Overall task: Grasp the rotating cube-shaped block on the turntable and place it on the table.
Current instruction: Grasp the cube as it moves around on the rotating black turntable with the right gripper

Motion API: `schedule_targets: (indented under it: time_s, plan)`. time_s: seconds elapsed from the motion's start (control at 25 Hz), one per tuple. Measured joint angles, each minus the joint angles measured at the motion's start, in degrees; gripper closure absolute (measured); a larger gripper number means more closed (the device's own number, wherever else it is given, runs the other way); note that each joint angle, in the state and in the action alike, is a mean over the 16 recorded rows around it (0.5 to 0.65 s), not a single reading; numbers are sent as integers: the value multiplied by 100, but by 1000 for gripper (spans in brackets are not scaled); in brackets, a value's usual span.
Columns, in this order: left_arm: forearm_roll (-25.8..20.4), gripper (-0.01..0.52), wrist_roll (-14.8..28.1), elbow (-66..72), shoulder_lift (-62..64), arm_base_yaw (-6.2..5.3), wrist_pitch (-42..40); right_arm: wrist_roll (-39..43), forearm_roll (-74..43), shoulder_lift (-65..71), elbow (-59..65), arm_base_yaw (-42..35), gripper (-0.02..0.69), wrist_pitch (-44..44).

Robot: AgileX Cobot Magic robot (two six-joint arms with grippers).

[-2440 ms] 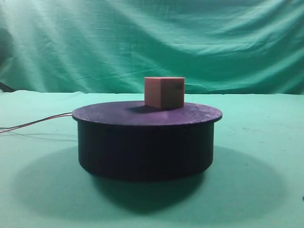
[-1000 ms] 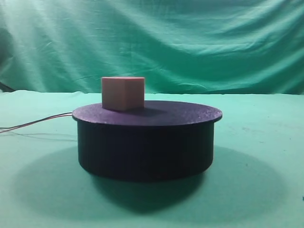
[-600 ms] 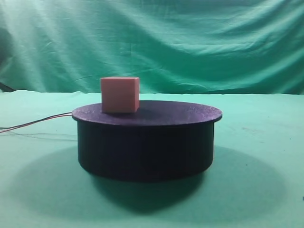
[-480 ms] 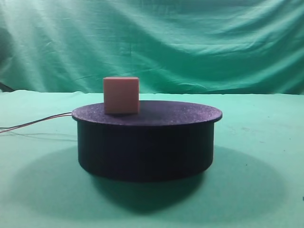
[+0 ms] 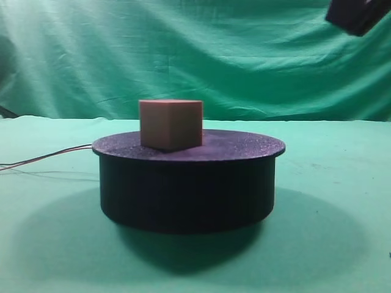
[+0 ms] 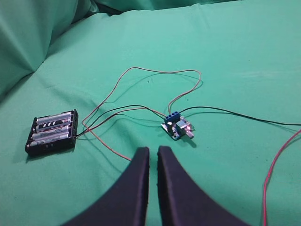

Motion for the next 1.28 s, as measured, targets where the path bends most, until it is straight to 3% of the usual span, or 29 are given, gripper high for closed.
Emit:
schedule_targets:
  time_s: [0.28,0.48,0.6,0.84,1.12,1.28]
  plan:
    - [0,514,0,0,0,0,0,-28,352,504,-256,67,101,-64]
    - [0,514,0,0,0,0,0,-177,507,819,-280,67,60,-200]
    - [0,514,0,0,0,0,0,-310,505,1015,-287,67,97,-305]
    - [0,514,0,0,0,0,0,-390,181,1282,-393,67,246,-331]
    - [0,514,0,0,0,0,0,468,-943,874,-540,61,390,191]
    - [0,514,0,0,0,0,0,1145,-1529,375,-337,16,432,480]
